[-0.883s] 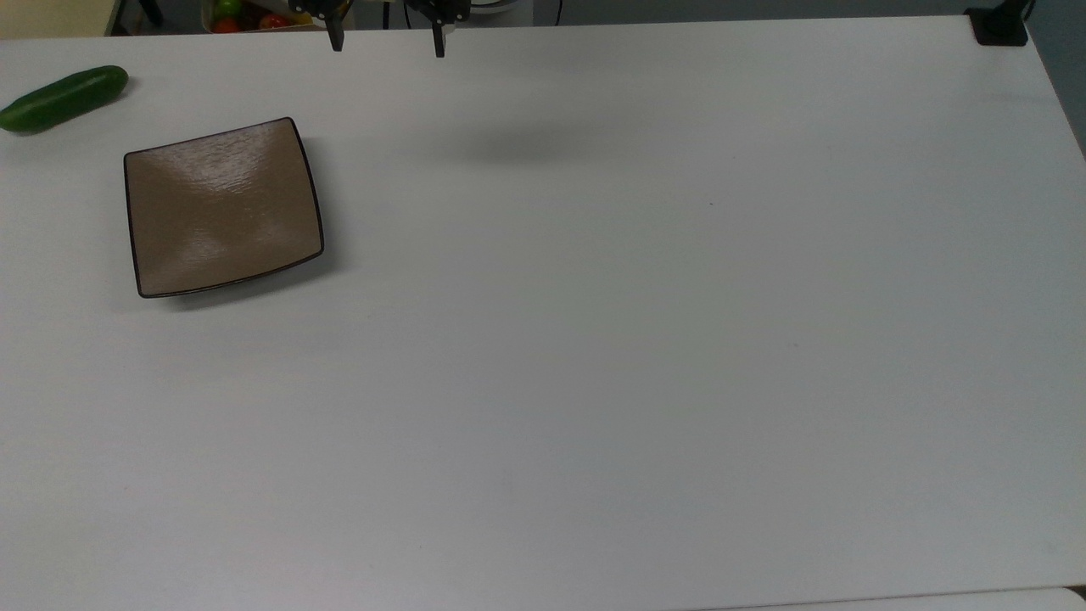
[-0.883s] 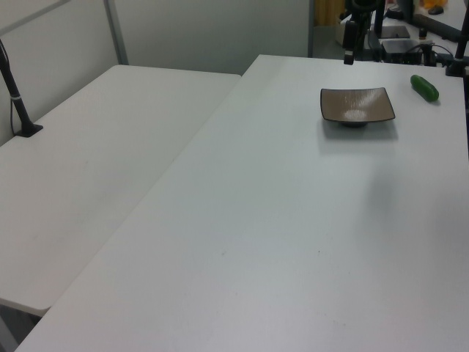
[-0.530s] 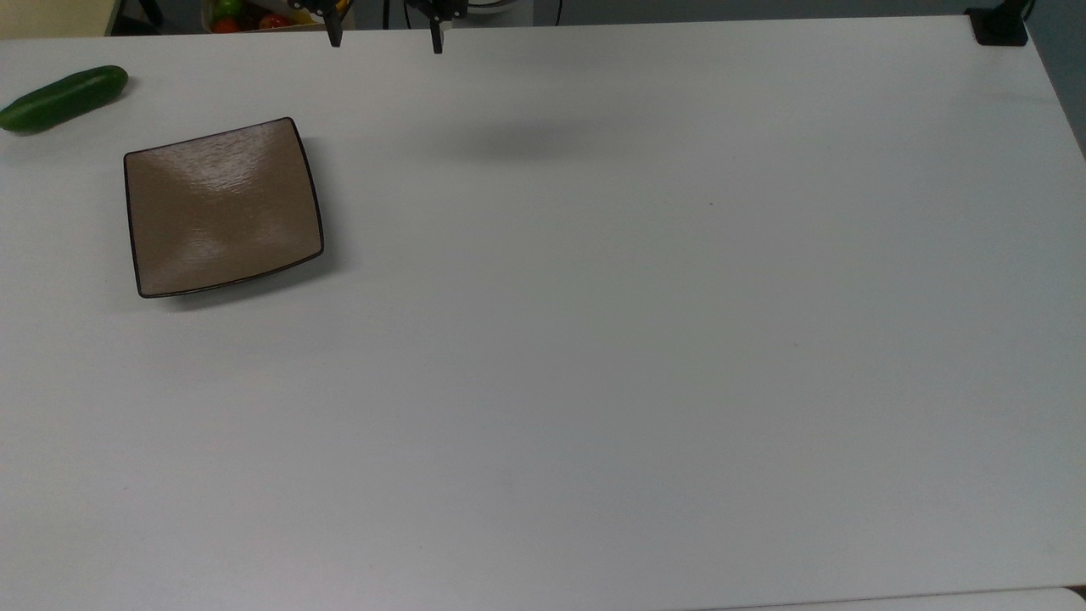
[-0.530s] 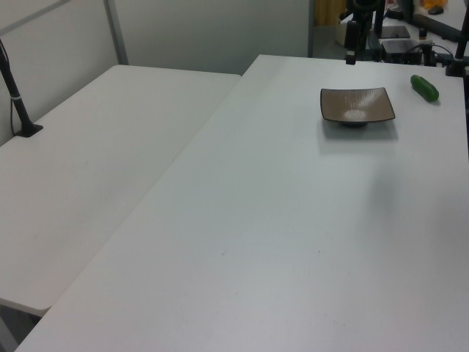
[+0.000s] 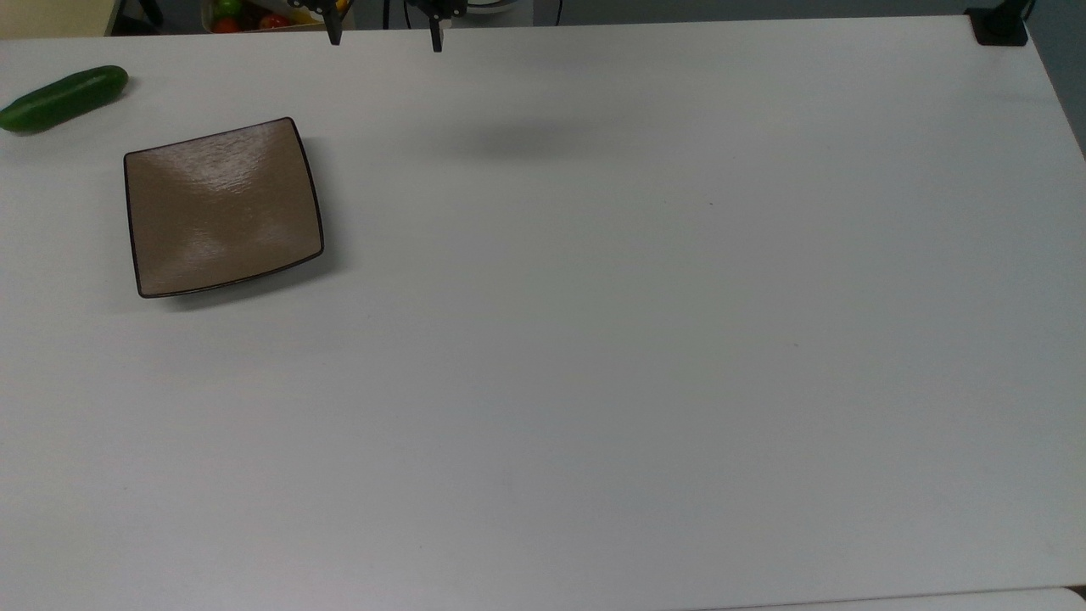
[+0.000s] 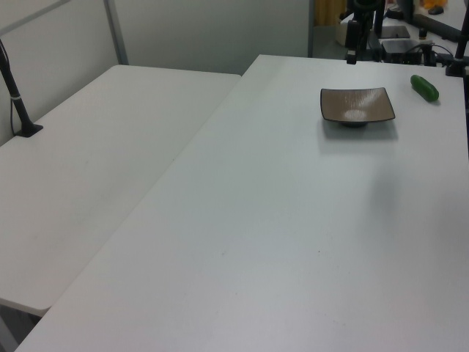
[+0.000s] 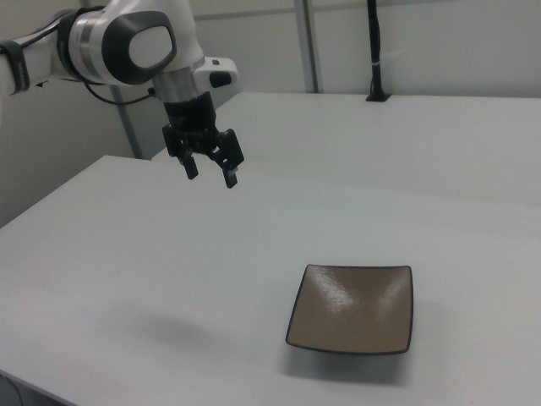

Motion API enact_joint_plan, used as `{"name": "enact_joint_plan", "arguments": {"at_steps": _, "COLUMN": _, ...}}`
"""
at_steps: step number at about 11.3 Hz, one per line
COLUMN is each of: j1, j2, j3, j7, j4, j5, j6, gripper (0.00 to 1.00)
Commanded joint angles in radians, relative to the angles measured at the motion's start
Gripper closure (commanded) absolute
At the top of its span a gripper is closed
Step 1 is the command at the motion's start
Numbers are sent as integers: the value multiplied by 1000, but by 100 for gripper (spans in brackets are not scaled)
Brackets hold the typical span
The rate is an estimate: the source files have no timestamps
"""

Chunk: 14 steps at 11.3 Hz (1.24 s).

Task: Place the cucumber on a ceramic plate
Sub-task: 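Move the open gripper over toward the green cucumber beside the plate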

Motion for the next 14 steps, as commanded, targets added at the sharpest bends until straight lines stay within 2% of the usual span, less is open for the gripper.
{"name": "enact_joint_plan", "arguments": {"at_steps": 1, "j1": -14, "j2": -35, "j3": -3, "j7": 20, "j4": -26, "j5": -13, "j6": -14, "gripper": 0}}
{"name": "enact_joint_plan", "arguments": {"at_steps": 3, "j1": -57, "j2": -52, "j3": -12, "j7": -3, "j4": -46, "j5": -32, "j6": -14, "gripper": 0}}
{"name": "enact_joint_plan", "arguments": {"at_steps": 4, "j1": -76, "j2": -56, "j3": -17, "j7": -17, "j4": -66, "j5": -62, "j6": -13, "gripper": 0}}
{"name": "enact_joint_plan", "arguments": {"at_steps": 6, "j1": -158, "j2": -55, "j3": -18, "j7": -20, "j4": -104, "j5": -113, "j6": -8, "gripper": 0}}
{"name": "enact_joint_plan", "arguments": {"at_steps": 9, "j1": -210, "j2": -32, "j3": -125, "j7": -40, "j4": -136, "j5": -127, "j6": 39, "gripper": 0}}
{"name": "enact_joint_plan", "arguments": {"at_steps": 10, "j1": -259, "j2": -18, "j3": -153, "j7": -26, "j4": -141, "j5": -126, "j6": 91, "gripper": 0}}
{"name": "enact_joint_plan", "arguments": {"at_steps": 11, "j1": -317, "j2": 8, "j3": -159, "j7": -19, "j4": -141, "j5": -118, "j6": 128, "gripper": 0}}
{"name": "enact_joint_plan", "arguments": {"at_steps": 12, "j1": -352, "j2": 23, "j3": -188, "j7": 24, "j4": -142, "j5": -113, "j6": 144, "gripper": 0}}
{"name": "enact_joint_plan", "arguments": {"at_steps": 13, "j1": -363, "j2": 48, "j3": -219, "j7": 47, "j4": -146, "j5": -113, "j6": 180, "gripper": 0}}
{"name": "enact_joint_plan", "arguments": {"at_steps": 14, "j1": -389, "j2": 68, "j3": -225, "j7": 50, "j4": -168, "j5": -113, "j6": 235, "gripper": 0}}
